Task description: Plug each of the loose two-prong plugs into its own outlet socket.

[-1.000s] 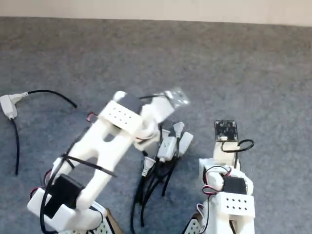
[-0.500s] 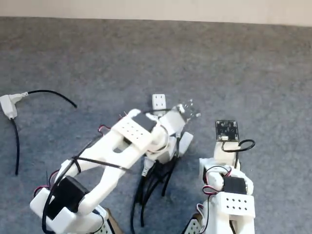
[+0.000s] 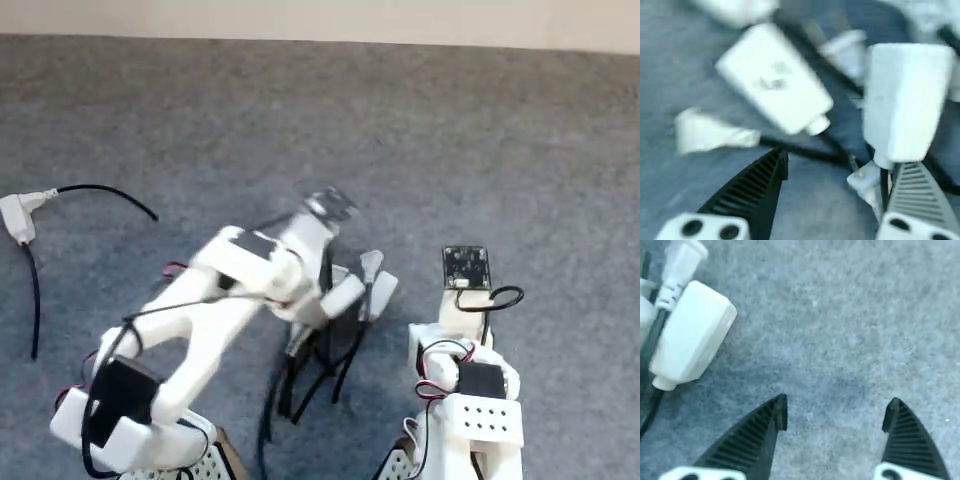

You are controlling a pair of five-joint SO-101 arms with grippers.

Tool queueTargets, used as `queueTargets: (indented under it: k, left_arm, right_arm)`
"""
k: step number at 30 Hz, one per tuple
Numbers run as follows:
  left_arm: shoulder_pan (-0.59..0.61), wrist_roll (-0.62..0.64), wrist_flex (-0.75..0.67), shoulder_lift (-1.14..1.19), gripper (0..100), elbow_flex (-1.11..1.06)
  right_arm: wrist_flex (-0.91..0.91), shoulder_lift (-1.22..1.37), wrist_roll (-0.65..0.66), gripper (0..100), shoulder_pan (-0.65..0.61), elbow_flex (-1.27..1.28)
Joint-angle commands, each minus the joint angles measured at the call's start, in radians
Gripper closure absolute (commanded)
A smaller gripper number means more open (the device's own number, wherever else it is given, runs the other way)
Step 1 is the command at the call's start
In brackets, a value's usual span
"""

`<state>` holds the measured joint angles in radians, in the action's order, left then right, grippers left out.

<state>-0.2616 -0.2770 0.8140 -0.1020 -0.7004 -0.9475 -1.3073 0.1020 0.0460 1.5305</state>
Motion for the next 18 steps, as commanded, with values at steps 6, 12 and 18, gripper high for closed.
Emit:
queueTargets:
  k: [6, 12, 18]
  left_arm:
    - [0.208, -0.048, 0.058, -0.041, 68, 0.122]
    - [0.213, -0.049, 0.173, -0.041, 68, 0.208]
    - [0.197, -0.049, 0.219, -0.05, 68, 0.259]
  right_arm:
    - [0.022, -0.013, -0.005, 69.7, -0.047, -0.041]
    - [0.022, -0.013, -0.005, 69.7, -0.048, -0.041]
    - [0.022, -0.013, -0.003, 69.7, -0.05, -0.041]
